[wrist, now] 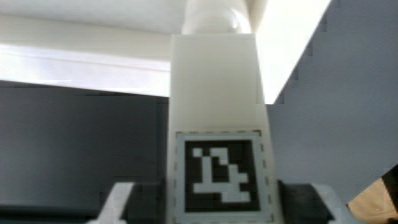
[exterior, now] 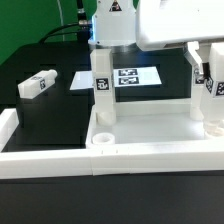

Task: Assemble desk

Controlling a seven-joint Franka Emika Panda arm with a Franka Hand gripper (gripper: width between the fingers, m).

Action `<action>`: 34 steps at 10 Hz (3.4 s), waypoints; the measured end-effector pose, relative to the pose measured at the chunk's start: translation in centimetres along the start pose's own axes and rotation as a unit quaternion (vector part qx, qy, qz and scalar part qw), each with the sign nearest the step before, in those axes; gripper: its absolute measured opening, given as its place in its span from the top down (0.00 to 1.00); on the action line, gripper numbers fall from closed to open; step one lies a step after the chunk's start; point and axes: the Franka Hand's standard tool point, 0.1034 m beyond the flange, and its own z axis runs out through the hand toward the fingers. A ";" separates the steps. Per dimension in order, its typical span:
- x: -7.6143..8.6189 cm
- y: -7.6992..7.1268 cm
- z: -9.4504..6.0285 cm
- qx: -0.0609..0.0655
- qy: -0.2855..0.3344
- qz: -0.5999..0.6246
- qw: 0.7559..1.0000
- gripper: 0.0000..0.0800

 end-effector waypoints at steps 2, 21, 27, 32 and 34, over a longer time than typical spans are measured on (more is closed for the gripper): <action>0.1 0.0 0.2 -0.001 0.002 0.000 1.000 0.64; 0.5 0.1 1.3 -0.002 0.002 0.009 1.000 0.27; 0.5 0.1 1.3 -0.002 0.002 0.009 1.000 0.19; 1.9 -0.5 -0.7 0.019 -0.019 0.024 0.999 0.19; 1.5 -0.3 -0.4 0.017 -0.021 0.024 0.999 0.19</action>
Offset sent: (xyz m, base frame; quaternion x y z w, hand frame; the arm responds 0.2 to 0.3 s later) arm 0.0127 0.0075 -0.0051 -0.0025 0.0020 0.0124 0.9999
